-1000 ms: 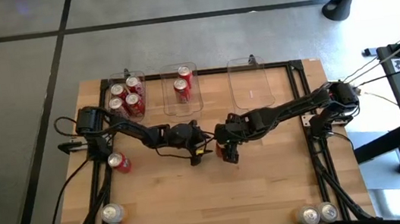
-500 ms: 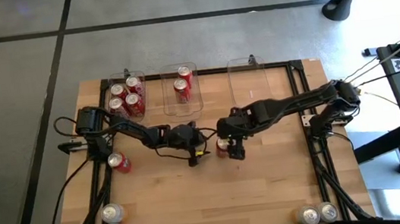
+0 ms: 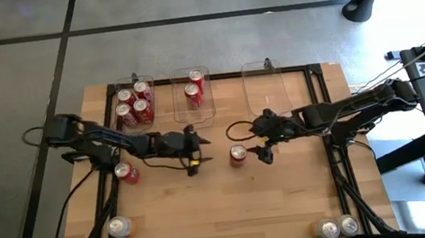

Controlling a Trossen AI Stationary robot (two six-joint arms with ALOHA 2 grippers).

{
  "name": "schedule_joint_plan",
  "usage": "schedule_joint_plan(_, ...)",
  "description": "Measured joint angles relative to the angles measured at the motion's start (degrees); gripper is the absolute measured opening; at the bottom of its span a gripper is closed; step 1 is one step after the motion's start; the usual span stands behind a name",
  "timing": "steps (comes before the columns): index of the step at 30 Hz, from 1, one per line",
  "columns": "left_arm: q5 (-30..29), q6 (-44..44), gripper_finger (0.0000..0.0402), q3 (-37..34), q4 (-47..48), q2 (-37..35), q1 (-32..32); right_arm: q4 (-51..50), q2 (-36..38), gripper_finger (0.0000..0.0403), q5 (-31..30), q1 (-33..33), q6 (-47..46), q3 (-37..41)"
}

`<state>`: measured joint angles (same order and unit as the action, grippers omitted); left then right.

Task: Sort soda cans
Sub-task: Put the orange soda can into the middle transparent bin

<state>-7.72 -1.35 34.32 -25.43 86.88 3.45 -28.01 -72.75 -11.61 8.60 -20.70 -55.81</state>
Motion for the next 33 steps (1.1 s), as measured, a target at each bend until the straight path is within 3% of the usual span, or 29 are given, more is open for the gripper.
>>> schedule_joint_plan(7,-3.42,-1.06,0.0278,-6.53,0.85,-13.29,0.00,12.08,-0.74,0.0361,1.07,0.00,1.22,4.08)
schedule_joint_plan(13,-3.61,-1.72,0.0278,-9.50,0.63,-19.70,-0.07,12.01,-1.36,0.0395,-1.34,0.00,1.60,4.10)
schedule_joint_plan(24,-3.59,-1.89,0.0278,-10.22,1.44,-20.82,-0.07,12.14,-2.52,0.0395,1.26,0.14,-1.97,4.12)
schedule_joint_plan(33,-3.59,-2.44,0.0278,-10.22,2.37,-20.82,-0.07,17.29,-10.68,0.0395,1.53,0.52,4.36,4.19)
